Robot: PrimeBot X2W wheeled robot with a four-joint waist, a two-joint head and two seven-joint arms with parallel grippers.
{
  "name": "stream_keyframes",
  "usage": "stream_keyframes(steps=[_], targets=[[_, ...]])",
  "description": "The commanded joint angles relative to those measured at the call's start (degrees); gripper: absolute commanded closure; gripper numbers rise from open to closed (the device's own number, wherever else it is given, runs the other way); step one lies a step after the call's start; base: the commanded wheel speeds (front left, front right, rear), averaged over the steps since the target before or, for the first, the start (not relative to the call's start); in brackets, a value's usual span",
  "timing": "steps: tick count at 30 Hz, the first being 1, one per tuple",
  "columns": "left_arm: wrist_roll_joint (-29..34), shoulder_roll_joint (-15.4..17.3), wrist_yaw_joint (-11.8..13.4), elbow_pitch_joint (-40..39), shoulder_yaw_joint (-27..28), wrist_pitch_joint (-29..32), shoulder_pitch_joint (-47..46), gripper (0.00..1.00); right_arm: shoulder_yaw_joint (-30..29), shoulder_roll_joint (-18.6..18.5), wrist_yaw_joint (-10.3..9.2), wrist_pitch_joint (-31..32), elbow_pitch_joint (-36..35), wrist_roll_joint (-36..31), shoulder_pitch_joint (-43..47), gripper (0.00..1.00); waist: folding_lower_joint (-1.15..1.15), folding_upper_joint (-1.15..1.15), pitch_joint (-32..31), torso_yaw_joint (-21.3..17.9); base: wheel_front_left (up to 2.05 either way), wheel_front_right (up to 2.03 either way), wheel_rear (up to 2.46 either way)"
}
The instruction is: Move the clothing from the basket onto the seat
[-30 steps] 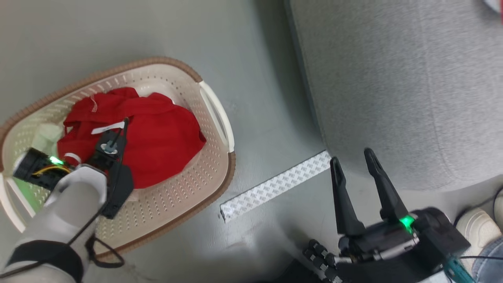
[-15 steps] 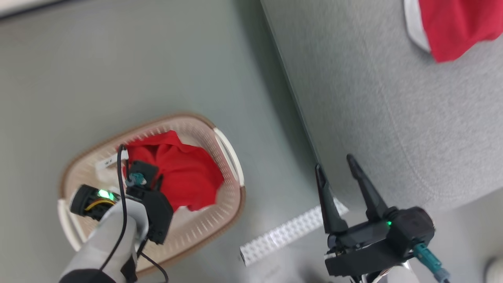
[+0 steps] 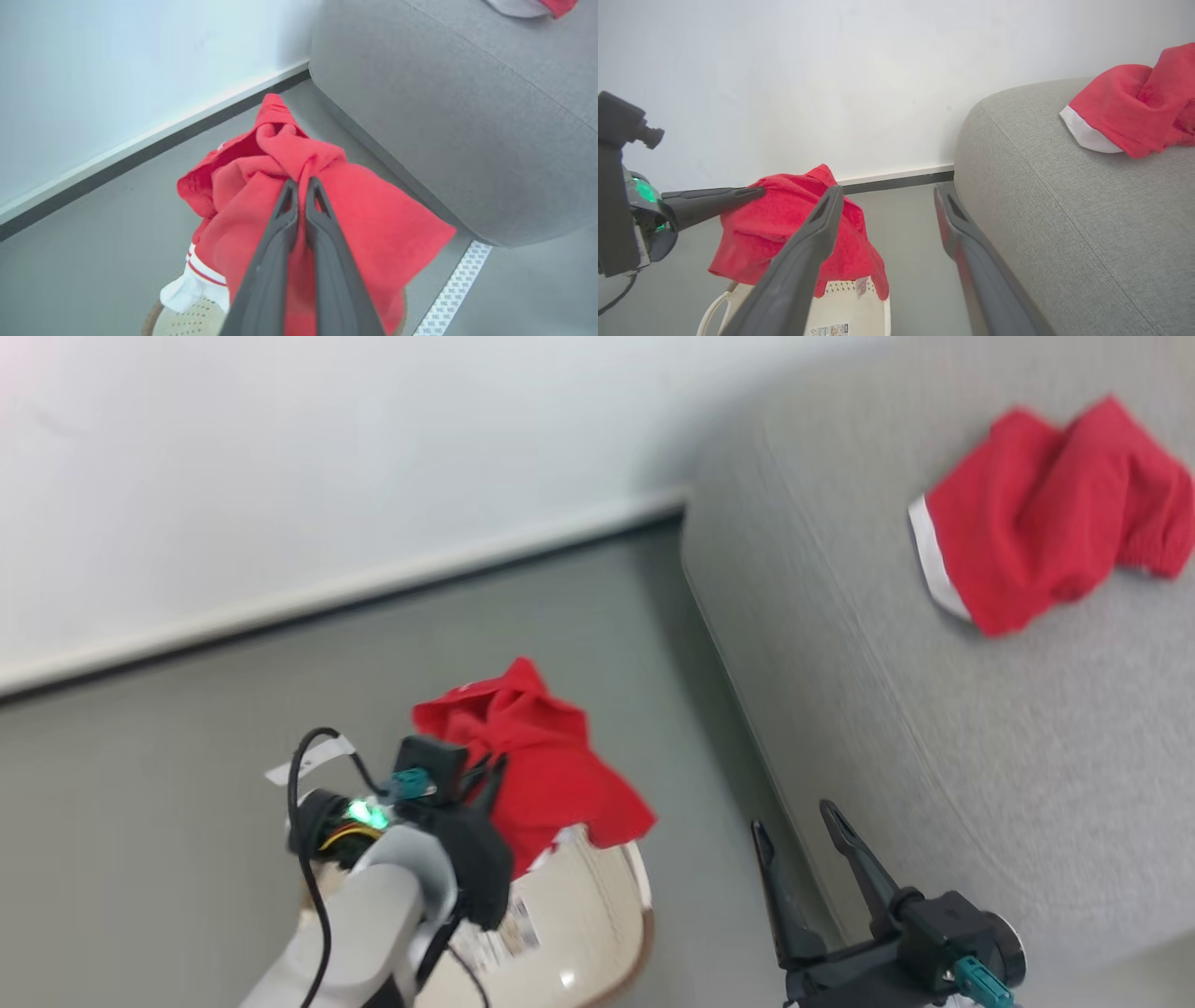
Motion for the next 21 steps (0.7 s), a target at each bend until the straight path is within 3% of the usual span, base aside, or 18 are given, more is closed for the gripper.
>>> stream_keyframes(steps=[1,10,21], targets=[[-2.7,-0.1,1.6,-4.1,-2.4,0.4,1.2,1.0,-0.5,-0.1,0.0,0.7,0.1,-0.2,1.7,0.0,0.02,0.01,-12.7,8.5,0.0,0.0,0.0],[-6.8,-0.1,4.4,-12.9,-7.4,0.6,-1.9,1.0,0.5,-0.1,0.0,2.5,0.7,-0.2,2.0,0.0,0.02,0.01,-17.5,12.9,0.0,0.0,0.0],[-8.6,-0.1,5.6,-17.1,-10.1,1.7,-4.4,1.0,2.9,-0.1,0.0,3.4,2.1,-0.6,-0.1,0.0,0.02,0.01,-20.1,15.8,0.0,0.0,0.0]])
